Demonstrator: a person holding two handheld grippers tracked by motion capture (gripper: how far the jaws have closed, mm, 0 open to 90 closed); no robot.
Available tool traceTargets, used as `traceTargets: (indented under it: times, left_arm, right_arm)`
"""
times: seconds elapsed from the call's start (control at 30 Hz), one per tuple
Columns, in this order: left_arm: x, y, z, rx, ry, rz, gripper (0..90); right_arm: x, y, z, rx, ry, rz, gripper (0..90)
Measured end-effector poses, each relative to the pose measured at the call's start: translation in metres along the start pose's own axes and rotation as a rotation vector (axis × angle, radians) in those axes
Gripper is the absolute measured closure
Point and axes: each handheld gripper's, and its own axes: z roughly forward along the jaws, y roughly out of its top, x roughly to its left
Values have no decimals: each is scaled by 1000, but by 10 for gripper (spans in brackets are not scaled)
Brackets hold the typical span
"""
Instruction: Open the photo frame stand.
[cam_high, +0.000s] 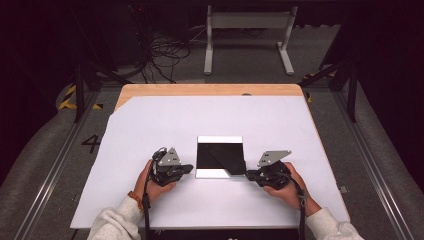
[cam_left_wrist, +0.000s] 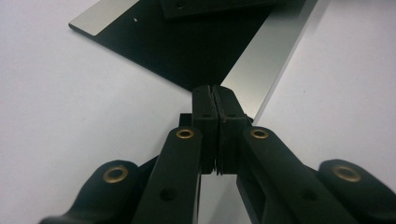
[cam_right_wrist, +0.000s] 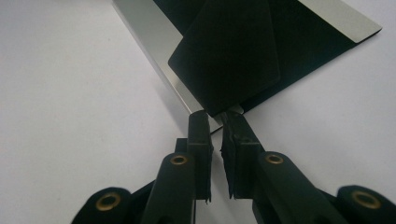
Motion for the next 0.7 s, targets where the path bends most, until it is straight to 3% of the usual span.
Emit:
traceTargets:
  times: [0.17,0.33,0.5,0.7]
  left_arm:
    - [0,0,0,1,5,4,880]
    - [-1,-1,-5,-39,16,4,884]
    - [0,-2,-3,-25,9,-3,877]
    - [0,-1,-1,-18,6,-4,864]
  right_arm:
    - [1,1,0,-11,-7,-6,820]
    - [2,2,-1,-25,-16,-12,820]
    - [2,3,-4,-77,-17,-4,821]
    - [3,4,-5,-97,-25,-2,815]
